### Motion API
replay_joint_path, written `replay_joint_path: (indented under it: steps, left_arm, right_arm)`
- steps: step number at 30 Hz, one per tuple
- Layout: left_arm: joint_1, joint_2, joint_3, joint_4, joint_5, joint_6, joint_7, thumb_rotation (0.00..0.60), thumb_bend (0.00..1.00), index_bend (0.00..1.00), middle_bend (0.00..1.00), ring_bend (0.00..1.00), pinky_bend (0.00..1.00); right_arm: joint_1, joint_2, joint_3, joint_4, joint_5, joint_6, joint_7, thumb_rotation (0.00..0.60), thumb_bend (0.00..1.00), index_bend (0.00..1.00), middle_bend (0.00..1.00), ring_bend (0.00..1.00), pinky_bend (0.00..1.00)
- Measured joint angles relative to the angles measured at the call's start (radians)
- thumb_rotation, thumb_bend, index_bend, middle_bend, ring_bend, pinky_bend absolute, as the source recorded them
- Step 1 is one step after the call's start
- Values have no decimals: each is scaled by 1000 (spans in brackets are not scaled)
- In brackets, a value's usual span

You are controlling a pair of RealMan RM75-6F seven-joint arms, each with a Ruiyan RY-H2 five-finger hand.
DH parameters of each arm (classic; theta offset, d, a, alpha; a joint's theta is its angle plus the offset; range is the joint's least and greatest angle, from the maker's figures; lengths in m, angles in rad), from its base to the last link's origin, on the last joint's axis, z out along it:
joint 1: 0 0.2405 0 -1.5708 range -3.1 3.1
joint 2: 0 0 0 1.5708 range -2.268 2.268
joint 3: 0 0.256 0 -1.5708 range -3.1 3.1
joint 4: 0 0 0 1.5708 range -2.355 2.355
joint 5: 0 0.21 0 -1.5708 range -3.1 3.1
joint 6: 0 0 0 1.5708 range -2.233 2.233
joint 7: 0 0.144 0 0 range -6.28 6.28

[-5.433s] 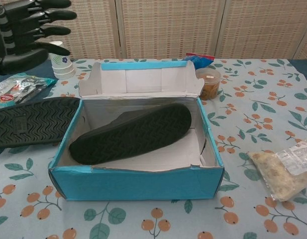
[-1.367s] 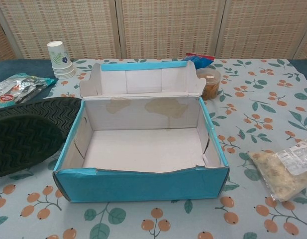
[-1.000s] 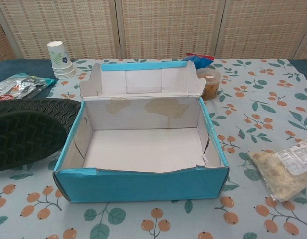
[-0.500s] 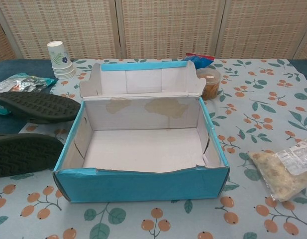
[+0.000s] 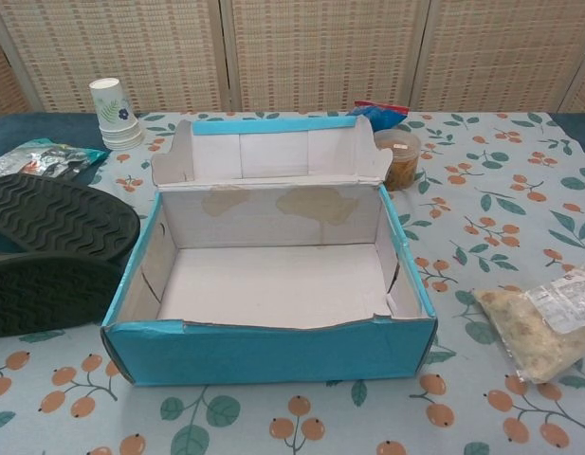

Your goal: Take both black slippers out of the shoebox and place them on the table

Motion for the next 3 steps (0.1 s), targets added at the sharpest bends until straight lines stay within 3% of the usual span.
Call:
replay_joint_path:
  steps: [3]
  left_arm:
    - [30,-15,-4,-6,9,23,163,600,453,0,0,0,112]
  right_arm:
    - [-1,-6,0,-1,-4,-5,-15,567,156,0,0,0,0]
